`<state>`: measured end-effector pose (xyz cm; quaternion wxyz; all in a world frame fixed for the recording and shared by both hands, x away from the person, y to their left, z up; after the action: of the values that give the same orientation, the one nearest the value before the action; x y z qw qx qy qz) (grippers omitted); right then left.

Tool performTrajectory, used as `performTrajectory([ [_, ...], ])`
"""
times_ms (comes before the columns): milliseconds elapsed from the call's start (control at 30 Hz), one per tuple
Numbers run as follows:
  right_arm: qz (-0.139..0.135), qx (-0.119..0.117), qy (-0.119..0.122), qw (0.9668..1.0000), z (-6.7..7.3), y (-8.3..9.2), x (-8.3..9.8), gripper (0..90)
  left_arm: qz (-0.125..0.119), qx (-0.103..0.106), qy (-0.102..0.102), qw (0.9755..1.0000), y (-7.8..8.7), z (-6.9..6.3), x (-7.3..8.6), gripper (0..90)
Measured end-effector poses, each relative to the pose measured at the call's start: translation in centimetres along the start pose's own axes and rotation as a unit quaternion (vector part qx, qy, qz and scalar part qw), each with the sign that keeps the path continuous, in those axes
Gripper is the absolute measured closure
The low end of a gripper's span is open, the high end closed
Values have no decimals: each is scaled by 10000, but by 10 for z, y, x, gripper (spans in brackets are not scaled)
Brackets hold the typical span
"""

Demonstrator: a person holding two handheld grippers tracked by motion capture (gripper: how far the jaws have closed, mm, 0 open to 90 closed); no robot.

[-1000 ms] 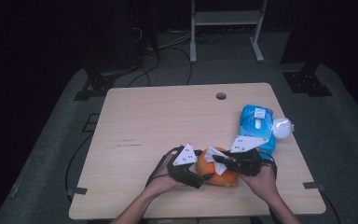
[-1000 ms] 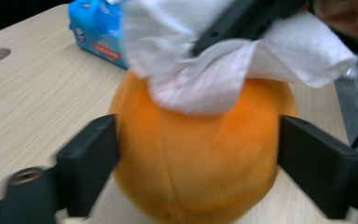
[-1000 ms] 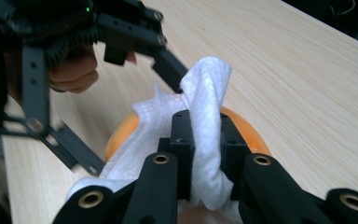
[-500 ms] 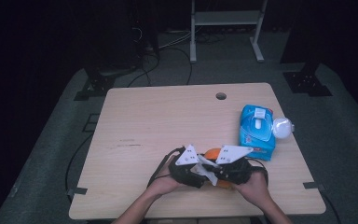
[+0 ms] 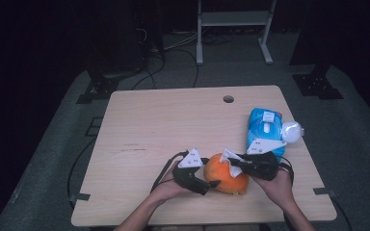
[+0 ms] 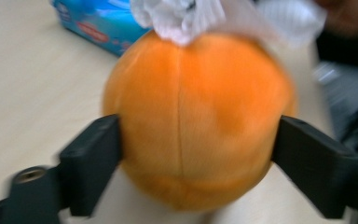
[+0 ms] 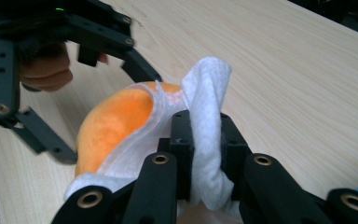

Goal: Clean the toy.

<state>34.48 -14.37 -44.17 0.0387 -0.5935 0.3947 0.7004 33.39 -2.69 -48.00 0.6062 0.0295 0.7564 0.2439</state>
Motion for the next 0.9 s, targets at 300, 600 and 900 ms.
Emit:
performTrajectory([
  [300, 15, -456, 493, 9977, 48, -19, -16, 789, 147, -247, -638, 9975, -1, -10, -3, 239],
  [600, 40, -41, 261, 9996, 14, -7, -8, 788, 273, -269, -791, 9961, 4, 2, 9, 275],
  [900, 91, -8, 31, 10000, 5, -9, 5, 788, -143, 122, -372, 9991, 12, 5, -4, 163],
])
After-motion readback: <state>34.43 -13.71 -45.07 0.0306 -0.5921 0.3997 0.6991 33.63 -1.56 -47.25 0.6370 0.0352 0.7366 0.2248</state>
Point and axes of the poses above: each handheld gripper's, and its own axes: y roughly backward along the jaws, x roughly out of its underside, z roughly to its left, the point moved 9 cm from there along -y, roughly forward along the jaws, and after that the axes turned 4 degrees about -z, right-handed, at the moved point
